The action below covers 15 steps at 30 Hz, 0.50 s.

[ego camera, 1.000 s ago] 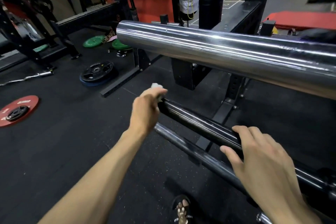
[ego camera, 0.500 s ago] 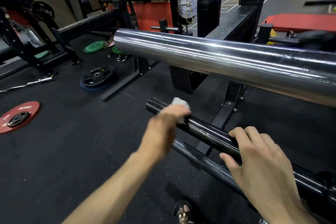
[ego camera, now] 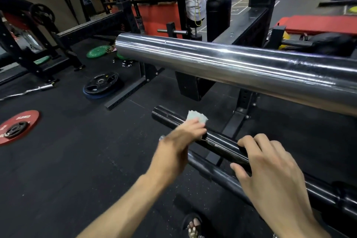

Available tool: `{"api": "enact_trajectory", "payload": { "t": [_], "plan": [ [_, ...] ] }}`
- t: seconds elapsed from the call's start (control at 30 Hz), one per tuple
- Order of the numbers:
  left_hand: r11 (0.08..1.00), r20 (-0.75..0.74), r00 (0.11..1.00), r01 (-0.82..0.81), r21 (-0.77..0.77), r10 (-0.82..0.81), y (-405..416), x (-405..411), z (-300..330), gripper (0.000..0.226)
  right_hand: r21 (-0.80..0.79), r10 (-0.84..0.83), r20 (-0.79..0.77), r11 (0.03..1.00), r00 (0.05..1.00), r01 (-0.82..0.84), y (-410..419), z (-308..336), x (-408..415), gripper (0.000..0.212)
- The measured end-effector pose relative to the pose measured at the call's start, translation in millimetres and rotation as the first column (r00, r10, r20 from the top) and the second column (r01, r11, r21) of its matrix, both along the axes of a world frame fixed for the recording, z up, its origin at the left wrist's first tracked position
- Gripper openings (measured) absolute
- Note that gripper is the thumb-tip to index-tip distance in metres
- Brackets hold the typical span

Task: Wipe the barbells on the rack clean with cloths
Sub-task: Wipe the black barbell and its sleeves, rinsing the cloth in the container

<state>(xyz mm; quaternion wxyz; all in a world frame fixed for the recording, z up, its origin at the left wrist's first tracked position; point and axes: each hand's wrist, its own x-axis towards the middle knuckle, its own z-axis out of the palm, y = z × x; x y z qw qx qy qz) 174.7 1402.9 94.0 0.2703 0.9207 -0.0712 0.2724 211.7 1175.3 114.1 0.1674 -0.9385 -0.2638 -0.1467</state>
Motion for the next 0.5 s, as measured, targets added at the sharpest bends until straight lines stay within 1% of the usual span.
{"api": "enact_trajectory", "payload": {
  "t": [0.03,0.07,0.1,0.17,0.2,0.23,0.27,0.3,0.33,0.37,0.4,0.43,0.47,0.5],
  "plan": [
    [0.999,0.018,1.000,-0.015,0.044,0.015,11.6,3.6,2.5,0.054,-0.003,0.004,-0.003,1.000,1.000,-0.004,-0.6,0.0,-0.1,0.047],
    [0.995,0.027,0.995,-0.095,0.040,0.094,27.1,9.3,6.0,0.054,-0.001,0.010,-0.008,1.000,1.000,-0.010,-1.7,0.0,-0.5,0.045],
    [0.978,0.015,0.978,-0.207,0.001,0.207,41.5,15.4,13.1,0.055,0.007,0.012,-0.012,1.000,1.000,-0.012,-2.7,0.2,-1.2,0.043],
    [0.894,-0.024,0.903,-0.427,-0.138,0.428,62.2,27.4,24.5,0.054,0.028,0.011,-0.009,1.000,1.000,-0.011,-3.4,0.9,-2.0,0.039],
    [0.853,-0.044,0.869,-0.492,-0.173,0.492,64.5,30.7,26.5,0.056,0.034,0.010,-0.005,0.999,1.000,-0.010,-3.0,1.1,-2.0,0.037],
    [0.846,-0.057,0.860,-0.509,-0.156,0.507,55.2,31.7,25.8,0.058,0.033,0.010,-0.003,0.999,1.000,-0.010,-2.4,1.0,-1.7,0.035],
    [0.869,-0.066,0.878,-0.479,-0.126,0.474,40.2,29.7,22.7,0.059,0.028,0.011,-0.002,1.000,1.000,-0.011,-2.0,1.0,-1.5,0.035],
    [0.916,-0.051,0.920,-0.392,-0.087,0.389,22.0,26.0,15.5,0.058,0.020,0.012,-0.001,1.000,1.000,-0.012,-1.3,1.2,-1.1,0.035],
    [0.961,-0.029,0.966,-0.260,-0.097,0.258,0.2,18.8,9.2,0.053,0.011,0.010,-0.001,1.000,1.000,-0.010,-0.9,1.5,-1.3,0.037],
    [0.988,0.002,0.992,-0.123,-0.096,0.124,-18.2,10.0,2.8,0.046,-0.001,0.008,-0.002,1.000,1.000,-0.008,-0.6,1.8,-1.4,0.039],
    [0.997,0.029,0.999,-0.029,-0.072,0.031,-30.1,3.9,-2.1,0.044,-0.010,0.005,-0.001,1.000,1.000,-0.005,-0.8,2.0,-1.3,0.041],
    [1.000,0.040,0.999,0.018,-0.023,-0.017,-34.8,0.9,-1.9,0.047,-0.015,0.001,0.000,1.000,1.000,-0.001,-1.3,2.5,-1.1,0.042],
    [1.000,0.045,0.999,0.030,0.004,-0.031,-29.0,2.1,0.2,0.049,-0.014,0.001,-0.001,1.000,1.000,-0.001,-1.9,3.1,-1.1,0.043],
    [1.000,0.047,0.999,-0.018,-0.017,0.019,-17.1,5.7,2.5,0.050,-0.009,0.006,-0.002,1.000,1.000,-0.006,-2.3,3.5,-1.3,0.043]
  ]
}}
